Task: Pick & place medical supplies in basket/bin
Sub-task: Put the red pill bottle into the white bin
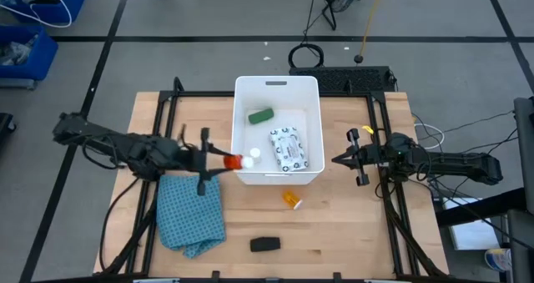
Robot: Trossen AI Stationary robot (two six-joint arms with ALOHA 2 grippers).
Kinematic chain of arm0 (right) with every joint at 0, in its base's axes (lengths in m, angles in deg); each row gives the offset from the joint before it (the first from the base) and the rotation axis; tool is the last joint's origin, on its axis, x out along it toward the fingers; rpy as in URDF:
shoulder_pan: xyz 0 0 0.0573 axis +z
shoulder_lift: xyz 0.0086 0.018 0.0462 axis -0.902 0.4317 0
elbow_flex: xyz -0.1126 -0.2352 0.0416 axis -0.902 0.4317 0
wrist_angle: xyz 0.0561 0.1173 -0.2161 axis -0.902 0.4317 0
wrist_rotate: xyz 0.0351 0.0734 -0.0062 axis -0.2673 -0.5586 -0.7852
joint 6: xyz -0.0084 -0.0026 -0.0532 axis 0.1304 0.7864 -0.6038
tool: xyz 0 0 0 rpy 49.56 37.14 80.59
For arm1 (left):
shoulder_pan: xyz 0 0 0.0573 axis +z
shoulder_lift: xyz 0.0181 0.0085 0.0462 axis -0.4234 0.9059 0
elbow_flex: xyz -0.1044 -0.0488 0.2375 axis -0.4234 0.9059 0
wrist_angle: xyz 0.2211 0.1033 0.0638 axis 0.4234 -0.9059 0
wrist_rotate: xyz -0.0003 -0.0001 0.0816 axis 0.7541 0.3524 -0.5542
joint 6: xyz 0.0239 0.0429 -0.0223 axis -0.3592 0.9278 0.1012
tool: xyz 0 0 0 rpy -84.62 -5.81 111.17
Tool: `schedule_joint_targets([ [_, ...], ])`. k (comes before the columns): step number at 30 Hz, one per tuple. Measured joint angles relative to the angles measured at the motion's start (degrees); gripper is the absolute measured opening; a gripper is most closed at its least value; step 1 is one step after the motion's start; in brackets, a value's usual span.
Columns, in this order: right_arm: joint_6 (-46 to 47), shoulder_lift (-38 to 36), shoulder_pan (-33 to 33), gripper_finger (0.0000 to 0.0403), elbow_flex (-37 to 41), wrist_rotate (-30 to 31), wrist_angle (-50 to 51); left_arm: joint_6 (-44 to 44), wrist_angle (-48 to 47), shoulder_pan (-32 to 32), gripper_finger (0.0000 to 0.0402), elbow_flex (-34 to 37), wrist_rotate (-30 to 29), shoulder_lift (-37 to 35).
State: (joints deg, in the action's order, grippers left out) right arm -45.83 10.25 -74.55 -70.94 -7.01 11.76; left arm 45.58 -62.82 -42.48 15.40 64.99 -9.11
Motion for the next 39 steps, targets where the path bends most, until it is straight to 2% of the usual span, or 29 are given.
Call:
schedule_joint_targets([
  [5,-0.84,0.0,-0.02,0.0,0.0,-1.92,1.74,1.27,19.64,3.96,0.0145,16.87,-0.78,-11.4],
  [9,-1.08,0.0,-0.02,0.0,0.0,-0.61,1.09,0.23,27.22,7.24,0.0154,26.01,-6.42,-18.04],
  [14,-2.13,0.0,-0.02,0.0,0.0,0.59,0.85,-3.07,28.44,12.06,0.0162,30.88,-7.61,-21.79],
  [19,-2.63,-0.02,-0.04,0.0,0.0,3.57,-1.31,-6.83,31.72,17.96,0.015,29.8,-10.1,-21.09],
  [22,-2.5,-0.02,-0.02,0.0,0.0,3.3,-2.16,-5.65,32.59,21.1,0.0149,26.44,-9.84,-19.71],
  [27,-3.69,-0.02,-0.02,0.0,0.0,3.3,-2.98,-3.47,28.76,25.44,0.0152,14.1,-0.56,-11.05],
  [32,-4.89,-0.02,-0.02,0.0,0.0,3.34,-4.24,-2.37,18.85,29.68,0.0151,-1.41,7.31,5.46],
  [39,-5.46,-0.02,-0.02,0.0,0.0,3.28,-4.18,-8.04,-0.1,35.32,0.015,-21.82,22.1,30.79],
])
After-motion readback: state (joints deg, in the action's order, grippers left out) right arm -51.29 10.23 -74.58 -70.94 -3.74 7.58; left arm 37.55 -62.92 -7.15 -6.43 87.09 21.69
